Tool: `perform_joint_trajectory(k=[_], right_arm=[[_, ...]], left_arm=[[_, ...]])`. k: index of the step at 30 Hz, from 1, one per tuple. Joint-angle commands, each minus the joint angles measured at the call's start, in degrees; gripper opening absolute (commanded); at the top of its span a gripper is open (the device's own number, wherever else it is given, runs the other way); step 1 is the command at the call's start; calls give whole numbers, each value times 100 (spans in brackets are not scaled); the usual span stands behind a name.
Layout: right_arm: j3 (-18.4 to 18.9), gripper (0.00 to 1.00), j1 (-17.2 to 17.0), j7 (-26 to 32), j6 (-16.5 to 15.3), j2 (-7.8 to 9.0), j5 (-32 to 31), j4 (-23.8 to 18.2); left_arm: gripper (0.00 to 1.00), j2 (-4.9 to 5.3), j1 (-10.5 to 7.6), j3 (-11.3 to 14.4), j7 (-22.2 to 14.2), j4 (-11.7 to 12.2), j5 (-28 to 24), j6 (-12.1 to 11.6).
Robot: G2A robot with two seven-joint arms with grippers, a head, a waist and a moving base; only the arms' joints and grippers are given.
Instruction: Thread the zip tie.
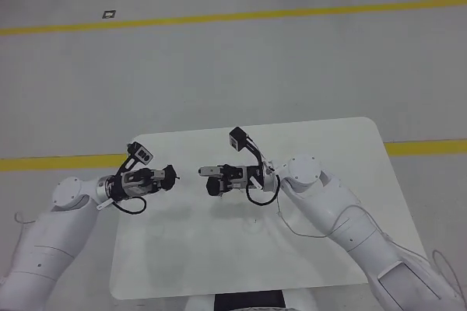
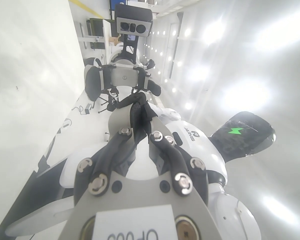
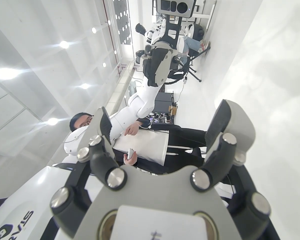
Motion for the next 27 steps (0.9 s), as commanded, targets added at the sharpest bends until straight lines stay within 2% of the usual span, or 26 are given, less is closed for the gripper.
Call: perform_joint_trajectory(k=[1, 6, 10, 20, 22, 23, 24, 26, 27], right_arm=[[0, 100, 0, 0, 0, 0, 0, 0], [0, 100, 0, 0, 0, 0, 0, 0], [0, 100, 0, 0, 0, 0, 0, 0], [-10, 100, 0, -46, 42, 4, -92, -9], [-40, 100, 55, -152, 353, 38, -588, -113], [-68, 100, 104, -130, 619, 67, -936, -187], [-117, 100, 185, -65, 1118, 108, -1423, -328], [-247, 100, 275, 270, 1804, 158, -1964, -534], [-339, 100, 409, 454, 2251, 187, -2393, -653]], left_arm=[[0, -8, 40, -36, 258, -21, 76, -161], [0, 30, 0, -443, 513, 124, 46, -492], [0, 29, -21, -755, 548, 171, 135, -492], [0, 8, -16, -818, 519, 184, 112, -492], [0, 8, -16, -818, 519, 184, 112, -492], [0, 8, -16, -818, 519, 184, 112, -492], [0, 8, -16, -818, 519, 184, 112, -492], [0, 8, -16, -818, 519, 184, 112, -492], [0, 8, -16, -818, 519, 184, 112, -492]])
